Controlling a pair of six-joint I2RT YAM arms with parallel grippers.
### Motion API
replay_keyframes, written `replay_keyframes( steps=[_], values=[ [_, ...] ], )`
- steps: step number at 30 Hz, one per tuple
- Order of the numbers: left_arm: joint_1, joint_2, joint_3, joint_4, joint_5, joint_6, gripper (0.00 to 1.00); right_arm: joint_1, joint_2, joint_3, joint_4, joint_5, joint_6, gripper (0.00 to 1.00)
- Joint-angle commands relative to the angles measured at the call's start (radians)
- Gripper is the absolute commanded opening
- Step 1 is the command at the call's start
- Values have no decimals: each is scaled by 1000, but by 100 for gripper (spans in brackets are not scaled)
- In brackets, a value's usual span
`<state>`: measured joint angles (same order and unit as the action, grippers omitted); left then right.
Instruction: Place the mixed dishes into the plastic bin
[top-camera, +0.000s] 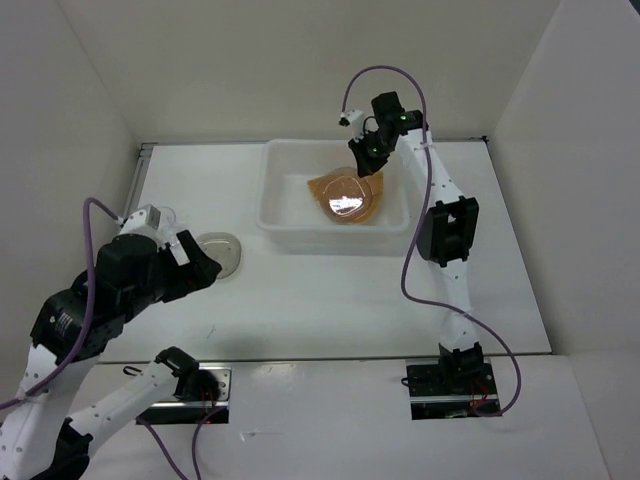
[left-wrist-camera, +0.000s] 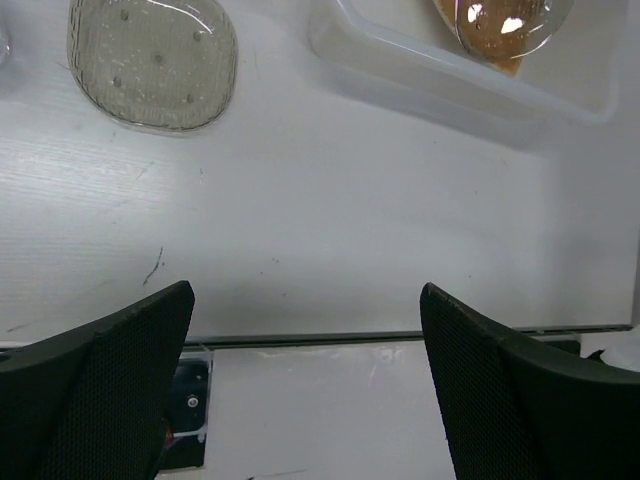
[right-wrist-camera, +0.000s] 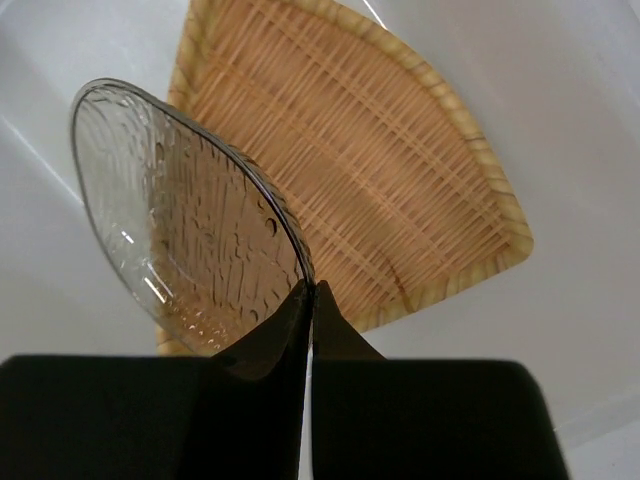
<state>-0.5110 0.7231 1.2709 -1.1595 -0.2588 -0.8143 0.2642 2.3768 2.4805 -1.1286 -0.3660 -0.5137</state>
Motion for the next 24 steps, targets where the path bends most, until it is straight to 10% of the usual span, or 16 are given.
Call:
replay_keyframes(
  steps=[1, 7, 11, 20, 24],
  values=[
    [6, -45, 31, -60, 41, -71, 100, -16, 19, 121, 13, 48, 7, 0],
    [15, -94, 13, -85, 67, -108, 100, -6, 85, 158, 24, 111, 17, 7],
    [16, -103, -11, -74, 76, -99, 100, 26, 72, 158, 33, 168, 17, 77],
    [16, -126, -129, 105, 23, 19, 100, 159, -368, -104, 159, 440, 126, 93],
    [32, -117, -225, 250, 53, 96, 100, 168, -778, -617, 194, 406, 113, 96]
  ],
)
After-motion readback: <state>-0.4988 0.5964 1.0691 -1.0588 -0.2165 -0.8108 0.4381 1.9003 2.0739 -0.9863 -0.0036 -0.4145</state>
